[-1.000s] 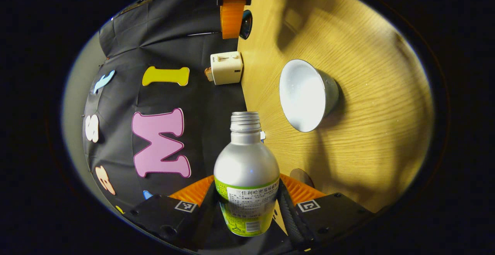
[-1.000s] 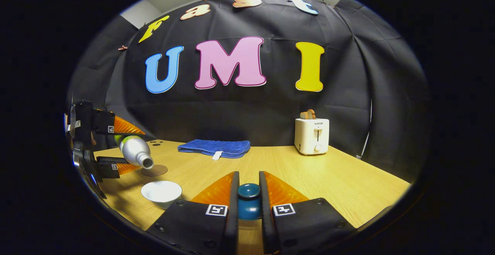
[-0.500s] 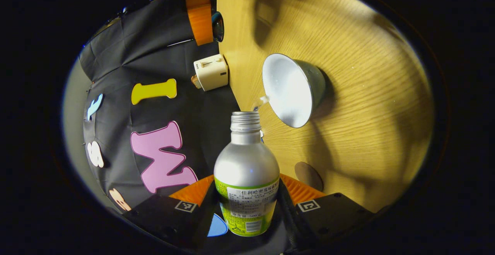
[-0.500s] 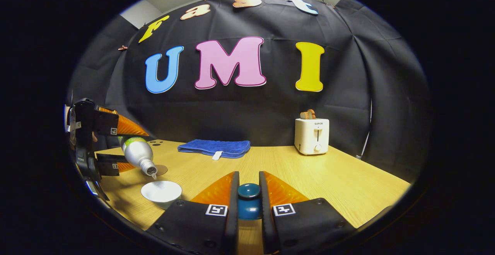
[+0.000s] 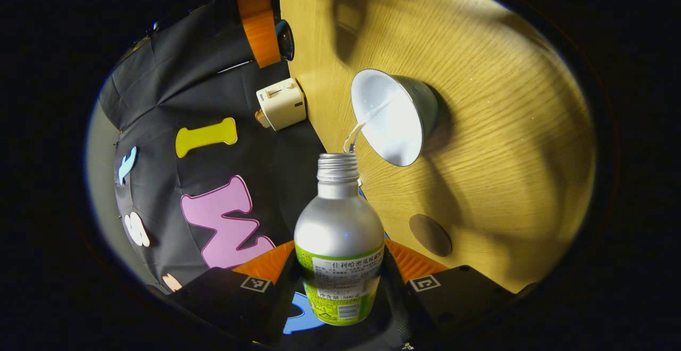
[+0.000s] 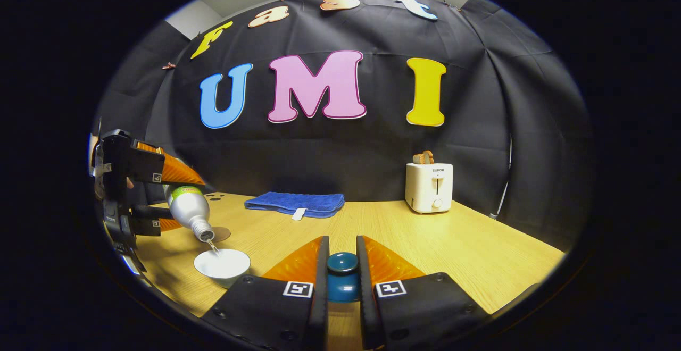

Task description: Open the teacup lid with one hand, grasp the water bottle and pour water into the teacup with the other hand; after pouring, place the water bottle on the coaster and then close the teacup lid.

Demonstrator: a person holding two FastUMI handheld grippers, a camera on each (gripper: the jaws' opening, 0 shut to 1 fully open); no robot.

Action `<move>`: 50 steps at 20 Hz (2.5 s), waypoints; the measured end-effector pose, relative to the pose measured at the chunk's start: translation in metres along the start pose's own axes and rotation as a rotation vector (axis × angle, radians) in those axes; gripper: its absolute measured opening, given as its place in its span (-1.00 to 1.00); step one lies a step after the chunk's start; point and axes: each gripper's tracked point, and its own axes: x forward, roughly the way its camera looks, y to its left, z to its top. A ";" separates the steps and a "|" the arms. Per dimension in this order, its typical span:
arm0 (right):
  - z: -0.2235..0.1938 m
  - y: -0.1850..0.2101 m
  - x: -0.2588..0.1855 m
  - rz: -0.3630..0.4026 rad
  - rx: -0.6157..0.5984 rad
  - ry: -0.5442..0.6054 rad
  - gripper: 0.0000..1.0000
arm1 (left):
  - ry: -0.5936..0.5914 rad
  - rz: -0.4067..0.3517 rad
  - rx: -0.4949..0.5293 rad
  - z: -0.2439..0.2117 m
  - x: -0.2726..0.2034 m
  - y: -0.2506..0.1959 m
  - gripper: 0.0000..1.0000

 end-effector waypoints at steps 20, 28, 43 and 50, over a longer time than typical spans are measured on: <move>0.001 0.000 0.000 0.000 0.000 0.001 -0.43 | 0.002 0.008 0.063 0.008 -0.006 0.000 0.58; 0.001 -0.001 -0.001 0.000 0.000 0.001 -0.43 | -0.006 0.005 0.088 0.013 -0.007 -0.002 0.58; 0.000 0.000 0.000 0.000 0.000 0.001 -0.43 | -0.022 0.014 0.125 0.015 -0.001 0.002 0.59; 0.000 0.000 0.000 0.000 0.000 0.000 -0.43 | -0.031 0.018 0.121 0.017 0.000 0.004 0.58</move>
